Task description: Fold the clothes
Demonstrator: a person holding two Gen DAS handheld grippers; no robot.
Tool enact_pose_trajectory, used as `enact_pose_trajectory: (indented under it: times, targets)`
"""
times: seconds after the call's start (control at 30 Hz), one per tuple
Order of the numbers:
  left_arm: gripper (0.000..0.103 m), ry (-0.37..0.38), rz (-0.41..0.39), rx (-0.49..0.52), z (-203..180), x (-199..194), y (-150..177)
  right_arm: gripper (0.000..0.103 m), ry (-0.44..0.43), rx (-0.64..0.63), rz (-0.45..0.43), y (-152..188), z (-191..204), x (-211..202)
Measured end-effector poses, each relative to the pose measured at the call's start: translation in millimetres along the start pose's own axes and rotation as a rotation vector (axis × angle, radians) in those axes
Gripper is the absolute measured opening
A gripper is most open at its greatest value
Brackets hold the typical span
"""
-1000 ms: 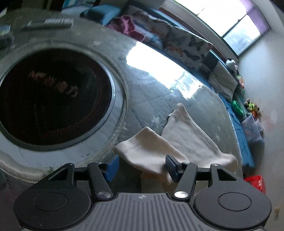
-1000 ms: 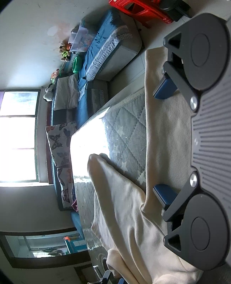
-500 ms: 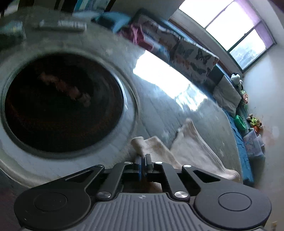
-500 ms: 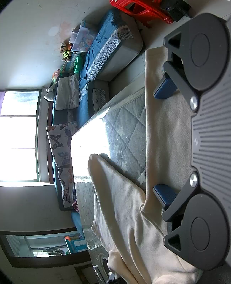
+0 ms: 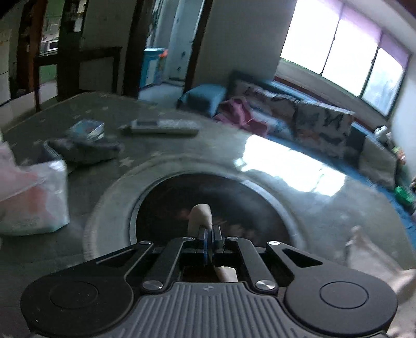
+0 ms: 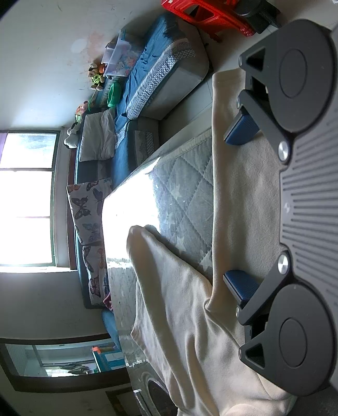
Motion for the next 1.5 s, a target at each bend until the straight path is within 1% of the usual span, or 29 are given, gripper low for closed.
enact_pose_trajectory:
  times: [0.13, 0.2, 0.27, 0.3, 0.33, 0.37, 0.43, 0.47, 0.5, 0.63, 0.77, 0.8, 0.83, 0.9, 0.93, 1.0, 1.1, 1.2, 1.3, 1.37, 1.4, 1.43, 1.5]
  targets:
    - [0.004, -0.037, 0.045, 0.063, 11, 10, 10, 0.103, -0.001, -0.009, 0.011, -1, 1, 1]
    - [0.009, -0.045, 0.067, 0.079, 12, 12, 17, 0.103, -0.004, -0.013, 0.017, -2, 1, 1]
    - [0.017, -0.054, 0.054, 0.102, 8, 9, 19, 0.103, -0.007, -0.018, 0.023, -3, 1, 2]
    - [0.026, -0.052, 0.047, 0.118, 4, 7, 20, 0.103, -0.009, -0.023, 0.031, -5, 1, 2]
    - [0.032, -0.042, 0.046, 0.139, -3, 3, 21, 0.103, -0.011, -0.028, 0.042, -6, 2, 2]
    - [0.033, -0.025, 0.047, 0.165, -12, -2, 23, 0.103, -0.01, -0.04, 0.05, -8, 3, 2]
    - [0.034, 0.039, 0.061, 0.231, -36, -10, 29, 0.103, -0.006, -0.068, 0.055, -12, 6, -1]
    - [0.036, 0.078, 0.07, 0.262, -48, -15, 33, 0.103, -0.01, -0.078, 0.044, -15, 8, -4]
    - [0.04, 0.133, 0.086, 0.29, -63, -19, 39, 0.103, -0.017, -0.087, 0.03, -17, 11, -8]
    - [0.04, 0.335, 0.161, 0.427, -121, -29, 74, 0.103, -0.08, -0.136, -0.003, -26, 34, -22]
    - [0.035, 0.496, 0.236, 0.556, -169, -31, 109, 0.103, -0.158, -0.218, -0.04, -32, 70, -29]
    - [0.028, 0.539, 0.251, 0.596, -179, -33, 117, 0.103, -0.178, -0.239, -0.05, -33, 79, -30]
    - [0.026, 0.579, 0.264, 0.633, -187, -34, 125, 0.103, -0.197, -0.261, -0.059, -34, 89, -32]
    - [0.026, 0.656, 0.302, 0.688, -199, -36, 141, 0.103, -0.237, -0.303, -0.078, -36, 107, -35]
    - [0.022, 0.687, 0.324, 0.706, -202, -37, 147, 0.103, -0.253, -0.327, -0.086, -37, 116, -35]
    - [0.019, 0.733, 0.361, 0.737, -206, -39, 158, 0.103, -0.277, -0.373, -0.094, -36, 130, -35]
    - [0.019, 0.805, 0.408, 0.788, -211, -49, 175, 0.103, -0.323, -0.44, -0.096, -30, 147, -34]
    - [0.019, 0.847, 0.474, 0.824, -207, -51, 191, 0.103, -0.39, -0.493, -0.097, -20, 157, -43]
    - [0.019, 0.874, 0.513, 0.829, -204, -53, 202, 0.103, -0.445, -0.545, -0.102, -9, 159, -57]
    - [0.019, 0.91, 0.533, 0.81, -204, -57, 200, 0.103, -0.466, -0.563, -0.107, -1, 157, -65]
    - [0.019, 0.929, 0.536, 0.8, -204, -60, 196, 0.103, -0.472, -0.568, -0.107, 2, 155, -69]
    - [0.019, 0.941, 0.52, 0.797, -205, -64, 191, 0.103, -0.479, -0.57, -0.099, 2, 153, -71]
    - [0.02, 0.953, 0.469, 0.779, -207, -68, 174, 0.103, -0.496, -0.57, -0.075, 1, 149, -73]
Point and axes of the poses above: each gripper's, at about its wrist camera, not at the fingertips, and x roughly the way its jaws point, z to its left, y to its underside, the point moved 6 cm from there along x, roughly the way its jaws point, and after that the axes turned 15 degrees about y, right-handed, at the moved point
